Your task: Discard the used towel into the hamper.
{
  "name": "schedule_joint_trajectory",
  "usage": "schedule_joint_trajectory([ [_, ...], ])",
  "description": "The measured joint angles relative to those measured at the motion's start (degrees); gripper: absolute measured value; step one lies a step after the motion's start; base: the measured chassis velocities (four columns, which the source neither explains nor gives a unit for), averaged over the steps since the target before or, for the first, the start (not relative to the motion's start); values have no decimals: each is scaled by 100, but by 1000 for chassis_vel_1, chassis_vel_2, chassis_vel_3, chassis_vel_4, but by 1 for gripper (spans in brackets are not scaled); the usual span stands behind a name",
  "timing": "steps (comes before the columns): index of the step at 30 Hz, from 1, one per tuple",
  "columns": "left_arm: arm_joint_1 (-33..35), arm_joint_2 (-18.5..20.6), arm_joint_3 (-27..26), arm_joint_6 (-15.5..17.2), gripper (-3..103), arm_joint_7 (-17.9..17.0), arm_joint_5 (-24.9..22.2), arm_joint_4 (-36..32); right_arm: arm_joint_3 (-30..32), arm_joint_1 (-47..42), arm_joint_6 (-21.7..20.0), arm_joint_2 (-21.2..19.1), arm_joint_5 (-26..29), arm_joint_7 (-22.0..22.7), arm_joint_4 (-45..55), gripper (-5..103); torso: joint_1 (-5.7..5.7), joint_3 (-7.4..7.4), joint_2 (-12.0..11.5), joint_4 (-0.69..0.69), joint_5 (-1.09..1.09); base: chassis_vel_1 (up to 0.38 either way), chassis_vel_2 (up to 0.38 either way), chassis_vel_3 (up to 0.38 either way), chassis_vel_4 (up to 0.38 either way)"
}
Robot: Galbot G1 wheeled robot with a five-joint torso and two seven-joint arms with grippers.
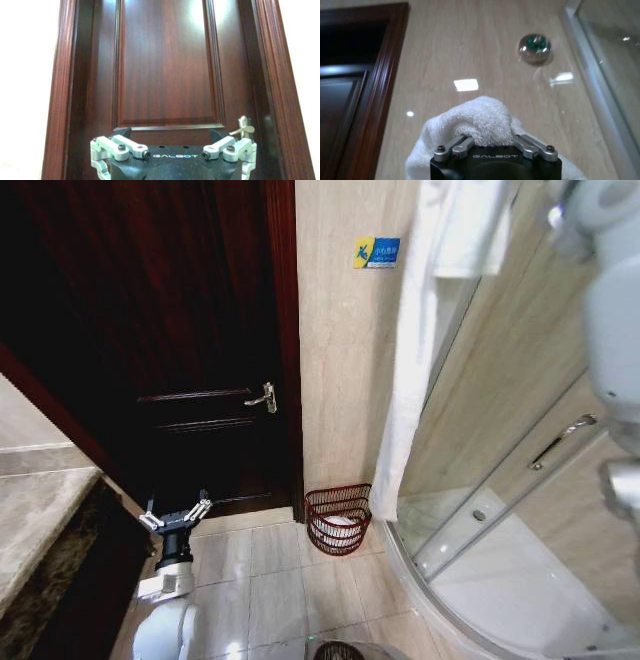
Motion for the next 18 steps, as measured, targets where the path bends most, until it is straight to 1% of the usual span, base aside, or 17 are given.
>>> schedule_joint_trajectory([
  [2,26,-20,11,2,100,3,19,-18,39,-295,32,-33,-152,-77,26,10,1,2,-1,0,8,0,0,0,0],
  [3,26,-20,11,2,100,3,19,-18,39,-295,32,-33,-152,-77,26,10,1,2,-1,0,8,0,0,0,0],
  [6,59,-53,63,7,100,6,62,-77,236,-654,46,-126,-210,-136,120,10,2,2,-1,-3,9,0,0,0,0],
  [9,41,-56,121,52,100,5,126,-105,290,-736,59,-153,-216,-164,127,10,1,2,-1,-5,8,0,0,0,0],
  [13,-7,-58,247,112,100,-23,235,-137,279,-716,69,-126,-198,-149,118,10,0,1,-1,-4,5,0,0,0,0],
  [16,-30,-58,329,143,100,-40,296,-154,187,-538,68,-84,-161,-121,72,10,1,2,-1,-2,4,0,0,0,0],
  [18,-48,-58,392,163,100,-54,341,-156,44,-209,57,-47,-124,-80,-74,10,1,1,-1,-1,2,0,0,0,0],
])
